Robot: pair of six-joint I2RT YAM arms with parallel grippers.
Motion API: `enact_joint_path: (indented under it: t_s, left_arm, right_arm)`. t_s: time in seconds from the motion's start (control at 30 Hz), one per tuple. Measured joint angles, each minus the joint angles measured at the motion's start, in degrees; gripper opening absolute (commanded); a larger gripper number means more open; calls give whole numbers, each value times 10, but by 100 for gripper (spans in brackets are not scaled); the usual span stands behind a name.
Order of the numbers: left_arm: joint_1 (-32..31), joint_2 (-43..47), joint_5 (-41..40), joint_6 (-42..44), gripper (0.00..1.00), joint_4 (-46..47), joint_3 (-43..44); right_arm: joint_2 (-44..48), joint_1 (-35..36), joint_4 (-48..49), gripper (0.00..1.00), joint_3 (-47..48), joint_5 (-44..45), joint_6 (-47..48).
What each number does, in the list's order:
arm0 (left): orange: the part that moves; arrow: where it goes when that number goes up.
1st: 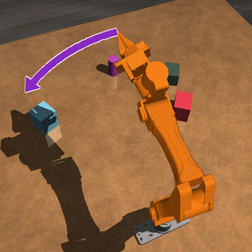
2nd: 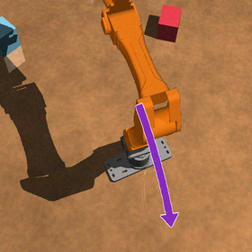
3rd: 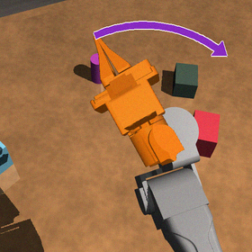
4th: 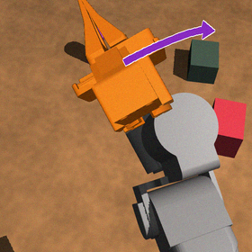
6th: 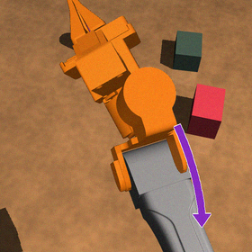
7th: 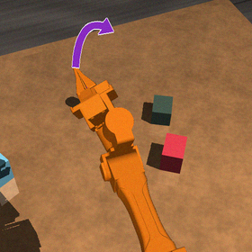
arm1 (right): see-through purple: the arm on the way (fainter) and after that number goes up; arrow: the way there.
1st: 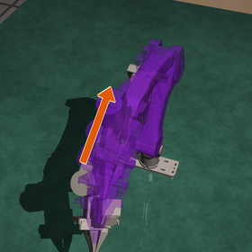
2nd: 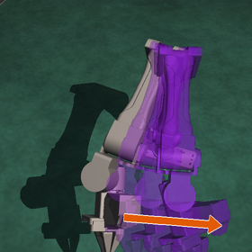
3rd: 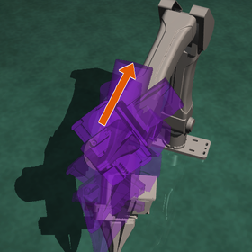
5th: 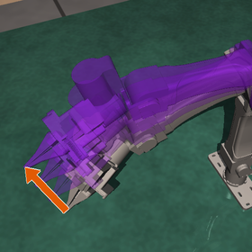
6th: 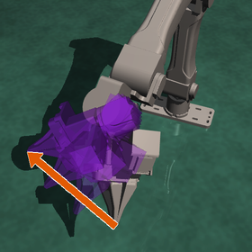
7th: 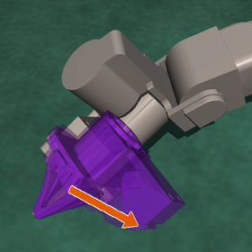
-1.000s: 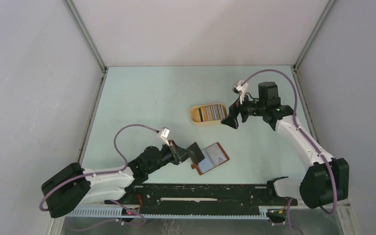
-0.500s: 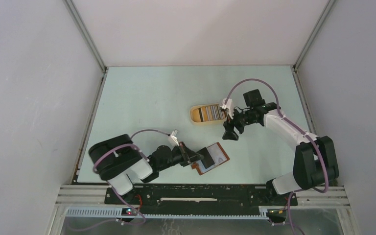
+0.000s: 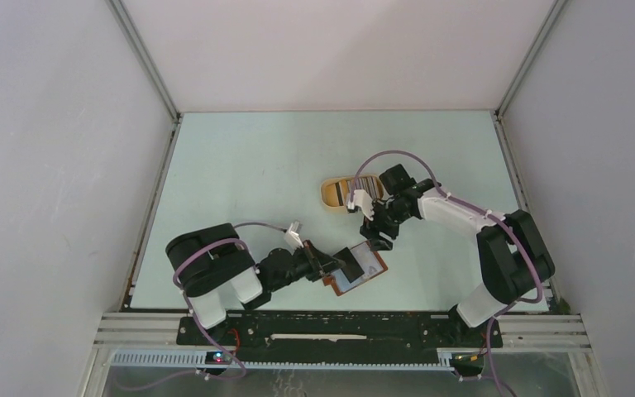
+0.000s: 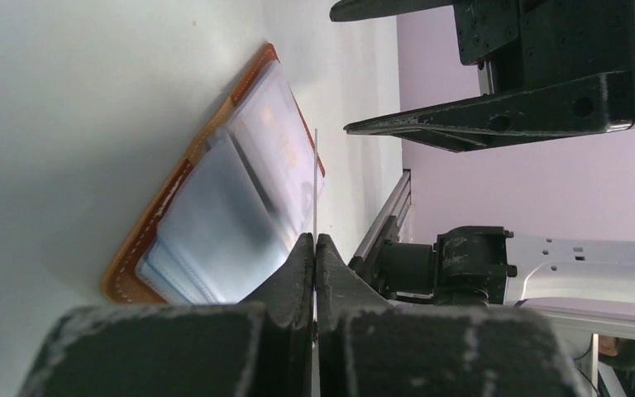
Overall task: Put the credit cards into the card holder
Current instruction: Insert the credit card into the card holder.
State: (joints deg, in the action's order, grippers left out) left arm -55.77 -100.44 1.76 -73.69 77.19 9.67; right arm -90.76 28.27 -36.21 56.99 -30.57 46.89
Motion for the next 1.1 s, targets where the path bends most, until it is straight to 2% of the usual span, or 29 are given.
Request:
enact_joint_path:
  t_s: [0.53,1.1]
  left_arm:
    - [-11,0,-42,-20,0,-12,-9]
    - [-20,8,-60,-36,0,-58,-9]
  right_arm:
    - [-59,19,-28,70,1,42,6]
    - [-72,23,-41,68,16,51,6]
